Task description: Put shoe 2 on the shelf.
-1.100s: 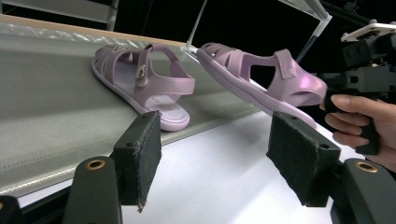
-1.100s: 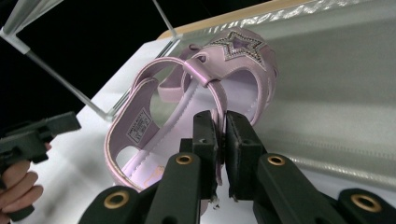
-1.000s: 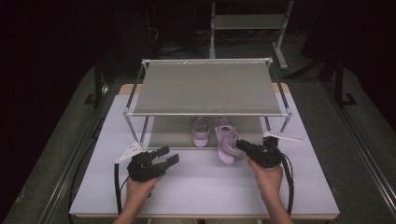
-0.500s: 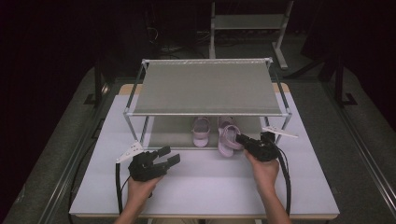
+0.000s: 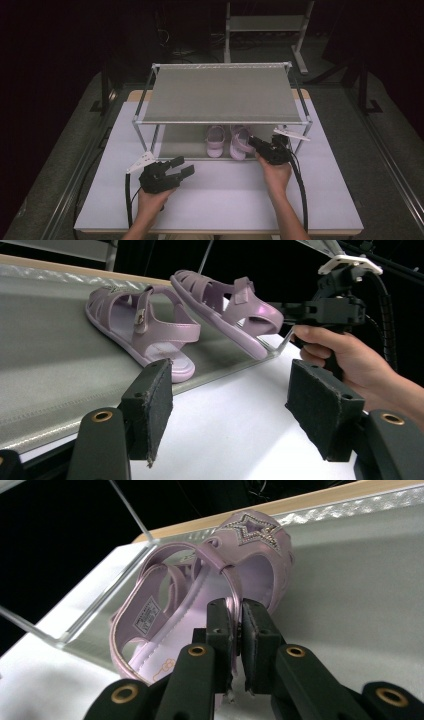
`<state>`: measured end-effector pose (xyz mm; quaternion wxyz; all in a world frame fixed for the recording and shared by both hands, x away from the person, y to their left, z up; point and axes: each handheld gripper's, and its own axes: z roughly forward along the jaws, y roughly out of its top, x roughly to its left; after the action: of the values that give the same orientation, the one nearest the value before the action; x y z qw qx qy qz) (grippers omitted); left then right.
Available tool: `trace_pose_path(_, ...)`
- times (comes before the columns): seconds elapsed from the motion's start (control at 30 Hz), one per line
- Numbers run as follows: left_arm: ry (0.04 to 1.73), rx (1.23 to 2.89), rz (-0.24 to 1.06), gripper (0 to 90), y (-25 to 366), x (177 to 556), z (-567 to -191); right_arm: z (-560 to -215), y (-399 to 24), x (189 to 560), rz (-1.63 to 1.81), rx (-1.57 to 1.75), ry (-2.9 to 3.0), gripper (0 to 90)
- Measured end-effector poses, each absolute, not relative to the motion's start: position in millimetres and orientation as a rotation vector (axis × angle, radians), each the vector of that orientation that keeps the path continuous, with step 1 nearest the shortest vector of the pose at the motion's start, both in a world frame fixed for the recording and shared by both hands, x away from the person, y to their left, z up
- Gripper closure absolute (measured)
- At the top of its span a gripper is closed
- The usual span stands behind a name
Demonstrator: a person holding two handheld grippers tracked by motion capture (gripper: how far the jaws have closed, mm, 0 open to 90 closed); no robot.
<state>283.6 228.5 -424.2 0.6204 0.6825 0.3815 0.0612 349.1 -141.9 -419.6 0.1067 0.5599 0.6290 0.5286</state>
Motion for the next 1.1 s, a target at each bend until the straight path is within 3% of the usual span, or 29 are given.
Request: trace_pose_path(1.1, 0.868, 1.556, 0.147, 34.5, 230.3, 281.9, -420.8, -436.4, -117.4, 378.5, 1.382, 1.632, 1.886, 82.5)
